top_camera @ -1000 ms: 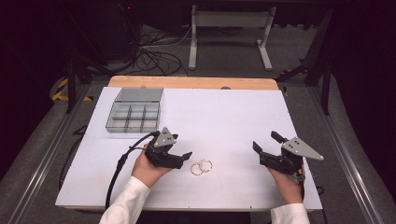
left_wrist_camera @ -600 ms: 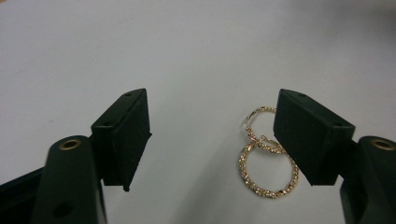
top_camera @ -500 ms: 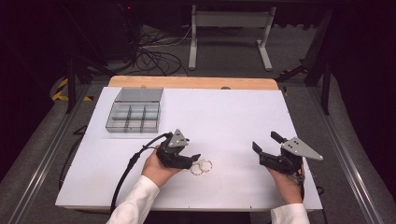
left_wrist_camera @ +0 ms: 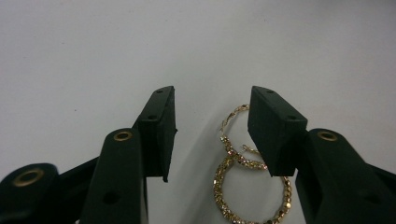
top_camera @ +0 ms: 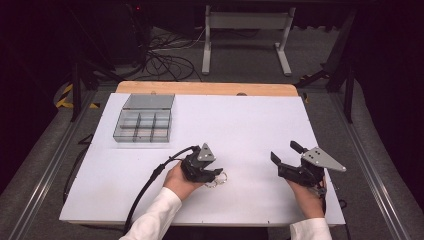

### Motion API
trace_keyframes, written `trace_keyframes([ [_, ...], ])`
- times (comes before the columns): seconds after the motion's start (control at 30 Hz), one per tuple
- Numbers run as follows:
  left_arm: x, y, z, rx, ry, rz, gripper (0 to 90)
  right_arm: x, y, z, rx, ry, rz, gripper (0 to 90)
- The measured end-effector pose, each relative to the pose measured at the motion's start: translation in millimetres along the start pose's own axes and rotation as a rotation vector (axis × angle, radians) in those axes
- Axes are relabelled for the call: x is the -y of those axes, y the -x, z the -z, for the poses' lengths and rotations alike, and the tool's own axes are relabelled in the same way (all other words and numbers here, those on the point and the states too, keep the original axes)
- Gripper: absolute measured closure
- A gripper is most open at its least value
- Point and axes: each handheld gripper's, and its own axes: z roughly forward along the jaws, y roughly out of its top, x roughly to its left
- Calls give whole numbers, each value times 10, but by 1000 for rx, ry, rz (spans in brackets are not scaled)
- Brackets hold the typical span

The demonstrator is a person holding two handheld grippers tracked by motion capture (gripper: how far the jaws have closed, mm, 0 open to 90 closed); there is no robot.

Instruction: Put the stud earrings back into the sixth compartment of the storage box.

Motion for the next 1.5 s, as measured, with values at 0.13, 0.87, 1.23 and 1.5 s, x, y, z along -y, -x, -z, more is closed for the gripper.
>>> trace_keyframes([
  [0.13,-12,21,-103,7,-23,-24,582,2,2,-1,-2,0,-1,204],
  [0.87,-9,78,-181,24,-58,-98,890,9,8,-9,-4,-4,-4,204],
  [1.23,-26,-89,25,-29,3,-53,890,10,1,-17,-8,-4,-6,204],
  [1.5,-13,-233,188,-76,46,-16,890,11,-6,-23,-10,-6,-8,203],
])
